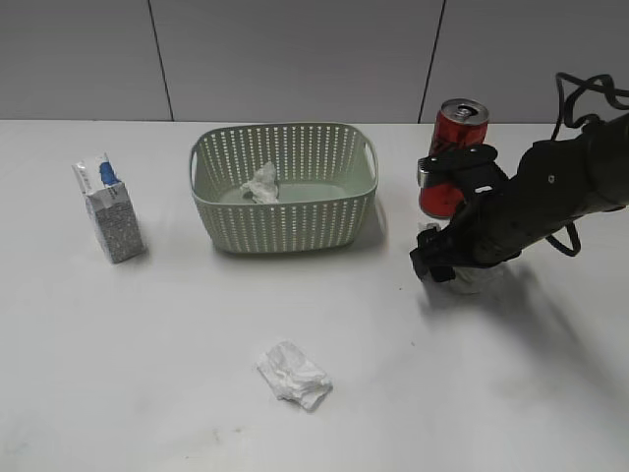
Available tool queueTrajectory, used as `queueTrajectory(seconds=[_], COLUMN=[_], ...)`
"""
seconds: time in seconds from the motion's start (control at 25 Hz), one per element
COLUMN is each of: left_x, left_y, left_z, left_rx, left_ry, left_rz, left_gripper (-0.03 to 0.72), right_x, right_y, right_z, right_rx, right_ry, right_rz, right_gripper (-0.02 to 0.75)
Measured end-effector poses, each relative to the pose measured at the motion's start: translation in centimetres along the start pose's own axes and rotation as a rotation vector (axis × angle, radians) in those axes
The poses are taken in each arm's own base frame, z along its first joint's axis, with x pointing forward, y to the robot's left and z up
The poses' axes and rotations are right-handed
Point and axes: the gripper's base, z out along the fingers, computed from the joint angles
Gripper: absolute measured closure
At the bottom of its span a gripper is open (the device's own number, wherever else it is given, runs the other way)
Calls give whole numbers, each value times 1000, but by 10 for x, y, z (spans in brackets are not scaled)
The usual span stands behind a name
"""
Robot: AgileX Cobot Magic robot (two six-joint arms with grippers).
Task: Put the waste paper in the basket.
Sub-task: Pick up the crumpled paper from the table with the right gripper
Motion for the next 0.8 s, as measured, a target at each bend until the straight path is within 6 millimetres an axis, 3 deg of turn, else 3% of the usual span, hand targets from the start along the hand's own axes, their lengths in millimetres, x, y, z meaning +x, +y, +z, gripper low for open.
queueTrajectory(seconds=[0.16, 0.4, 0.48, 0.8], left_x=[0, 0, 0, 0], left_y=[0, 0, 0, 0], left_z=[0, 0, 0, 0], left_rx=[0, 0, 0, 0], left_ry=[0, 0, 0, 0], left_rz=[1, 0, 1, 0], left_gripper=[97, 97, 97, 97], right_x=[1, 5, 7, 23], right_y=[0, 1, 1, 5], right_z=[0, -4, -5, -22], right_rx=[-2, -9, -14, -54], right_ry=[24, 94, 134, 373], right_rz=[-1, -1, -1, 7], right_gripper=[277, 610, 689, 691])
